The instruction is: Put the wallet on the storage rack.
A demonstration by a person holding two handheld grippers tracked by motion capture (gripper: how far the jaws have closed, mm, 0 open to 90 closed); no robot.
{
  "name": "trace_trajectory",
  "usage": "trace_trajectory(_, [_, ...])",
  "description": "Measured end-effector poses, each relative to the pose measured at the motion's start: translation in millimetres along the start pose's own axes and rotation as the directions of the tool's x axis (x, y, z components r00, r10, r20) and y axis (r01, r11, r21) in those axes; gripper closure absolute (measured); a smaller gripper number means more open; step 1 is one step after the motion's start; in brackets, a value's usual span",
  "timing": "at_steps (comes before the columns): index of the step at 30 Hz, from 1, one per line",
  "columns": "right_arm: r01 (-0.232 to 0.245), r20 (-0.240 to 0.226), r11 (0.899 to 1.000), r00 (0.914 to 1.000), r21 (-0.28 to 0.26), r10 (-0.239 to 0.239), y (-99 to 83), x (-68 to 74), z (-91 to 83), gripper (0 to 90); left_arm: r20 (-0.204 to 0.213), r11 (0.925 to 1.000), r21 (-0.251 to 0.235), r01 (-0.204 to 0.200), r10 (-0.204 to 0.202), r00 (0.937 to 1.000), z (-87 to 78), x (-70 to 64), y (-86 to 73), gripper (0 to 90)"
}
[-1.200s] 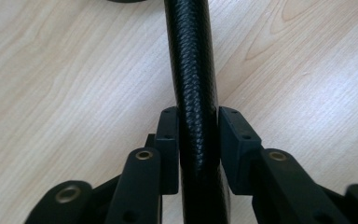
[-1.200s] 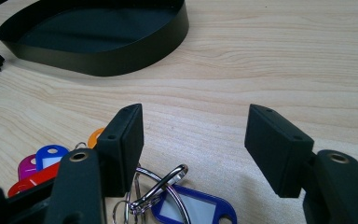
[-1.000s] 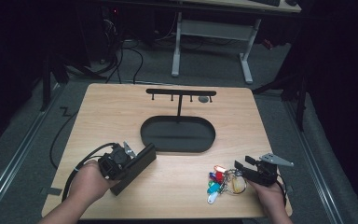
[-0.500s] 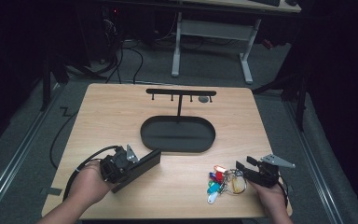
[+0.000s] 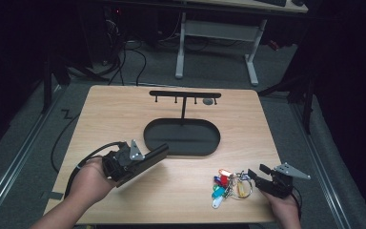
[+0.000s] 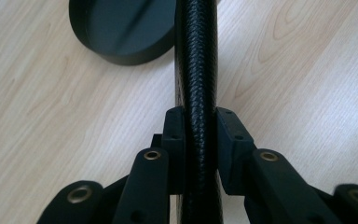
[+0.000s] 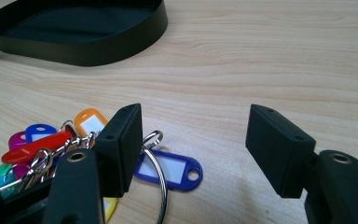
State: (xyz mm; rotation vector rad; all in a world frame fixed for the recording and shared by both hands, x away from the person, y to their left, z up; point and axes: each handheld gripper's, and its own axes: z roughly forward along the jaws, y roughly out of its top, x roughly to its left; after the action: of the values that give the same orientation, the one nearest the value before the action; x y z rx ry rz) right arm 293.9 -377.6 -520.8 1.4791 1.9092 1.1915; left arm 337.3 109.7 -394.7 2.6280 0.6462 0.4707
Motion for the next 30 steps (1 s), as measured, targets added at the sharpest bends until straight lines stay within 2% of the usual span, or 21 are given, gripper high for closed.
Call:
trace_trajectory(6, [0.012, -0.015, 1.0, 0.9998, -0.006, -0.012, -2.3, 0.1, -4.3, 36.6, -0.007, 0.9984, -0.032, -0.046, 0.046, 0.9989, 0.9, -3.5, 18.2, 75.6])
trace_trajectory(11, [0.011, -0.019, 1.0, 0.9998, -0.006, -0.011, -2.5, 0.5, -3.9, 36.8, -0.013, 0.9949, -0.033, -0.096, 0.095, 0.9954, 6.4, -5.8, 32.0, 75.6])
trace_trajectory(15, [0.036, -0.029, 0.999, 0.999, 0.015, -0.035, -4.4, 2.8, -1.3, 37.2, -0.037, 0.989, -0.05, -0.139, 0.137, 0.9898, 10.3, -5.0, 42.0, 75.7])
trace_trajectory(20, [0.035, -0.022, 0.999, 0.9992, 0.015, -0.035, -6.2, 3.2, -5.2, 37.5, -0.052, 0.9787, -0.06, -0.196, 0.193, 0.9797, 17.6, -3.4, 54.2, 75.8])
trace_trajectory(22, [0.026, -0.018, 1.0, 0.9995, 0.013, -0.026, -5.5, 2.2, -5.2, 37.5, -0.062, 0.9766, -0.055, -0.208, 0.204, 0.9769, 21.9, -0.9, 58.7, 76.0])
trace_trajectory(24, [0.029, -0.019, 0.999, 0.9994, 0.014, -0.029, -4.8, 1.4, -4.0, 37.5, -0.068, 0.978, -0.052, -0.202, 0.198, 0.9778, 26.7, 2.1, 63.0, 76.1])
trace_trajectory(30, [0.036, -0.028, 0.999, 0.999, 0.011, -0.035, -2.6, 2.3, -1.9, 37.6, -0.081, 0.9683, -0.064, -0.242, 0.236, 0.9683, 34.4, 3.4, 77.9, 76.2])
